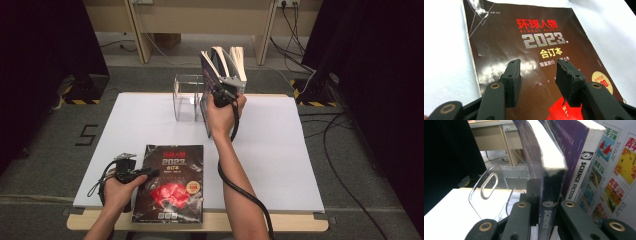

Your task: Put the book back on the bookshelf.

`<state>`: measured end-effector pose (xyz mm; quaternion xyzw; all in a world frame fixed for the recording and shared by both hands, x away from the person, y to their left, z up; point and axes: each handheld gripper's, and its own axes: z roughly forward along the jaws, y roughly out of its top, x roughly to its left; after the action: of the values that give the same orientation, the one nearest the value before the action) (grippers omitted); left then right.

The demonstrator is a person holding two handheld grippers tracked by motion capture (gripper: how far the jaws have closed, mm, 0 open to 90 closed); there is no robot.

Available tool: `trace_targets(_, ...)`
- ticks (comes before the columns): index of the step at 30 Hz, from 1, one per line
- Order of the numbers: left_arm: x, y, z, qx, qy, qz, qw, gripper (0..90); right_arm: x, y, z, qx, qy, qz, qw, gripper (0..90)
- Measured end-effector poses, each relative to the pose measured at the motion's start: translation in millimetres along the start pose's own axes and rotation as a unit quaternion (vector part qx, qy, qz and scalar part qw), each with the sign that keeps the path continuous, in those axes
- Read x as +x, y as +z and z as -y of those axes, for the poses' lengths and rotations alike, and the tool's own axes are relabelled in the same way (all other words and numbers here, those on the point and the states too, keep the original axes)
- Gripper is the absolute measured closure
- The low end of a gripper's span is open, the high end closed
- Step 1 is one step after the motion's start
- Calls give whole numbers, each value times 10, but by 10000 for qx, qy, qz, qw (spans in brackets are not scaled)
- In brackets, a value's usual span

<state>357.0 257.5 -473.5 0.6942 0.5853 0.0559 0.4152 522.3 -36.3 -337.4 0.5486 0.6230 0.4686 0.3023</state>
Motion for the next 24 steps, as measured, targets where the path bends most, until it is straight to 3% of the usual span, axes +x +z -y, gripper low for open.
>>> trace_targets(7, 5, 12, 1, -3, 9, 6, 10000, 545, -20, 18, -12, -163, 5, -52, 9999, 845)
trace_targets(14, 15, 6, -1, -7, -14, 3, 10000, 547, 24, 37, -29, -491, -74, -45, 9988, 846)
trace_targets(24, 22, -4, -9, -24, 14, 31, 10000, 548, 80, 89, -103, -803, -40, 126, 9967, 845)
